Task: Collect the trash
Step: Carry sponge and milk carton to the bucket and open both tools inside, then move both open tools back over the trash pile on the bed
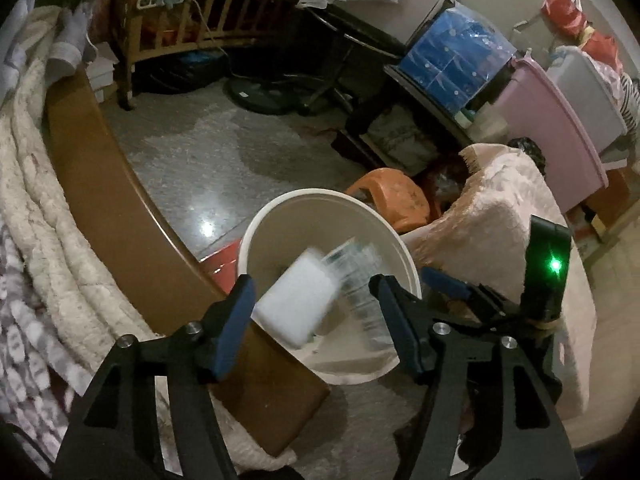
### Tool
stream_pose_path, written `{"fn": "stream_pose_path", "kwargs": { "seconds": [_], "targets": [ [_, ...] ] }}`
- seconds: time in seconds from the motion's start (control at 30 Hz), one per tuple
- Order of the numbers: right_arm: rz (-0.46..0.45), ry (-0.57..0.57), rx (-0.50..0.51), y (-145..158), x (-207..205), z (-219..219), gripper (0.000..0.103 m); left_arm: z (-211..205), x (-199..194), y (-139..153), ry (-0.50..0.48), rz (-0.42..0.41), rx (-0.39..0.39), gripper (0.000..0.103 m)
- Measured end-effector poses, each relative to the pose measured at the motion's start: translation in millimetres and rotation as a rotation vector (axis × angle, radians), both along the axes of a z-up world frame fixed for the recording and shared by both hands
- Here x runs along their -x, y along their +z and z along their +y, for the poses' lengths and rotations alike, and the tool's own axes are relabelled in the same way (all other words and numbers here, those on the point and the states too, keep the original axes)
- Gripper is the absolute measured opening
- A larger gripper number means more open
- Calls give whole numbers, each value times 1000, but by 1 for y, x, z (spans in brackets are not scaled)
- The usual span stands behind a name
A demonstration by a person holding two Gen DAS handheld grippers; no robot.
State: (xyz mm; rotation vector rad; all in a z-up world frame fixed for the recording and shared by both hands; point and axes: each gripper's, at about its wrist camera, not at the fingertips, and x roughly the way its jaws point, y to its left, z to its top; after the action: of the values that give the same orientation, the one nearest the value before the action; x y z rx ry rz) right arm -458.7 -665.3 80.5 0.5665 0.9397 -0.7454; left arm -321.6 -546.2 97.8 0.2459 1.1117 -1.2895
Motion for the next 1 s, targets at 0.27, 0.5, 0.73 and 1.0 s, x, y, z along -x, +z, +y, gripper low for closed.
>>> {"fn": "stream_pose_path", "kwargs": {
  "seconds": [0.27,0.5,0.73,1.0],
  "targets": [
    [-25,6,-22,3,-4,9,81,22,-9,3,58,-66,-16,64],
    [-18,59,-11,5,-21,33,81,64,-24,6,170,-213,-50,64],
    [-37,141,15,21,-49,68,81,108,-42,8,262,-321,-97,64],
    [-59,257,43,39,-89,122,81,166,-68,15,383,-382,-122,64]
  ]
}}
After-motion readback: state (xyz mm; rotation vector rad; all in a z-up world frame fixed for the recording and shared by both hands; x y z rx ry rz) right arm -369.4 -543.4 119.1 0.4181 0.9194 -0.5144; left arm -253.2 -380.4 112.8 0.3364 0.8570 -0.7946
